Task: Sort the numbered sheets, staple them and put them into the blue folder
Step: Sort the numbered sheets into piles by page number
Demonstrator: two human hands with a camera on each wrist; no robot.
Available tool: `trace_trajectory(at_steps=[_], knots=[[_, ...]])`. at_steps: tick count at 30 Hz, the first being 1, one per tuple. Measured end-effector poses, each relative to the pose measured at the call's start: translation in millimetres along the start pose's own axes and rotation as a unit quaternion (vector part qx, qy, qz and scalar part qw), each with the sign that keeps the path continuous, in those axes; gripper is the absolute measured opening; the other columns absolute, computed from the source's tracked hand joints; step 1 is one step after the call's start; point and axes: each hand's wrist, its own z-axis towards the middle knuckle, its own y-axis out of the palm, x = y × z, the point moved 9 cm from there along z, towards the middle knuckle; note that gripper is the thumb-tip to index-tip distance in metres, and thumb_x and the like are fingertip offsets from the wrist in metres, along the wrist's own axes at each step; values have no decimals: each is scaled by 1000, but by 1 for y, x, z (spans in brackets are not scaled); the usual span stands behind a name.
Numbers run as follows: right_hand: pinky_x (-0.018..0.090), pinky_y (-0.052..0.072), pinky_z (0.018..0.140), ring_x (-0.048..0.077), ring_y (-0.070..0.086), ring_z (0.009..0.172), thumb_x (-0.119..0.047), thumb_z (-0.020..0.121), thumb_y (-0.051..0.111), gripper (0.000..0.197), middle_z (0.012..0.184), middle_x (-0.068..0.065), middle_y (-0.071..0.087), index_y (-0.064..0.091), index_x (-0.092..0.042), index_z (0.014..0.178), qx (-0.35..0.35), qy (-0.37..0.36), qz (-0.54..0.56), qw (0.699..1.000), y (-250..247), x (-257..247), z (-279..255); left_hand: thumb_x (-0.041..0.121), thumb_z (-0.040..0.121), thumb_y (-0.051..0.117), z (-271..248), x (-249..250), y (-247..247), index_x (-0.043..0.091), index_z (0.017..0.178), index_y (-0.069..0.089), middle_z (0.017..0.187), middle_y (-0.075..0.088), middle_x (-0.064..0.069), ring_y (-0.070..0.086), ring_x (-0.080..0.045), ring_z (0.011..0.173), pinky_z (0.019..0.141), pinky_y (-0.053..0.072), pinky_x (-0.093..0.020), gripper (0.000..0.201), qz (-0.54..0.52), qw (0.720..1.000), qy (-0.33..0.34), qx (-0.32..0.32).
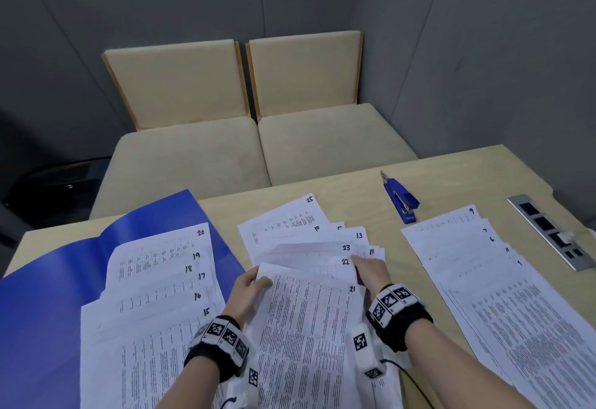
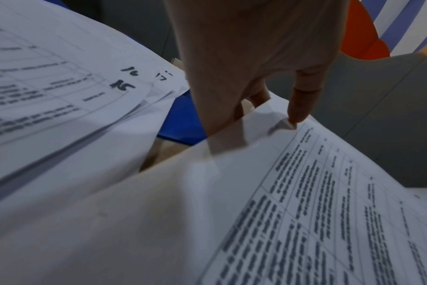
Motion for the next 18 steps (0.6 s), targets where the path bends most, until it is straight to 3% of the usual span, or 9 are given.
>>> trace_trajectory(at_steps=[2,4,5,7,10,12,14,16,18], knots=[[28,37,66,20,52,70,-20,68,70,28,63,6,54,47,-16,52,-3,4,-32,999,-2,3,-3,16,81,63,1,3,-3,13,86,67,80,72,-1,65,-25,83,85,53,-40,8,62,998,29,9],[28,42,69,23,55,74,-14,75,69,18,73,5,57,55,-15,63,42,-18,-80,996,-16,-4,-7,11,86,64,3,1,-4,24,94,65,84,72,19,66,-15,92,83,53,-28,16,114,993,33,12],[30,46,74,26,57,80,-12,77,67,10,87,6,58,57,-15,77,79,-35,-101,991,-27,-9,-9,9,86,64,4,-2,-6,22,108,63,101,68,20,62,-17,106,90,50,-26,25,132,991,29,19],[37,49,87,31,59,93,-7,78,62,24,111,9,54,52,-14,99,133,-40,-123,983,-45,-11,-3,15,84,66,7,-4,-7,8,132,53,131,56,4,48,-21,129,108,39,-35,50,165,985,40,15],[38,47,95,35,58,111,-4,80,60,38,124,20,59,57,3,118,108,-8,-129,986,-50,-11,4,23,75,67,10,-6,-7,16,117,63,118,67,3,56,-21,120,104,43,-37,43,200,978,53,9],[40,49,89,38,61,105,-4,80,62,26,107,25,67,67,10,101,89,4,-134,987,-48,-14,7,4,83,63,6,-1,-1,32,92,61,88,70,25,59,-6,100,90,40,-23,29,217,975,51,14],[33,47,70,32,59,79,-5,76,63,17,69,17,61,61,-2,60,88,8,-139,986,-46,-17,4,-4,85,60,3,1,3,33,85,56,77,64,34,55,0,94,87,33,-17,38,211,976,48,15],[30,44,62,26,54,68,-6,72,66,25,63,10,56,49,-6,54,98,25,-122,987,-47,-14,8,-2,86,61,7,-3,2,16,109,62,107,61,17,50,-10,112,94,33,-21,30,194,979,51,22],[31,51,66,27,64,75,-10,70,71,13,81,14,67,61,-1,69,93,37,-107,989,-45,-9,11,2,85,63,9,-7,-2,7,125,57,122,56,3,48,-14,120,99,36,-25,41,195,979,43,30]])
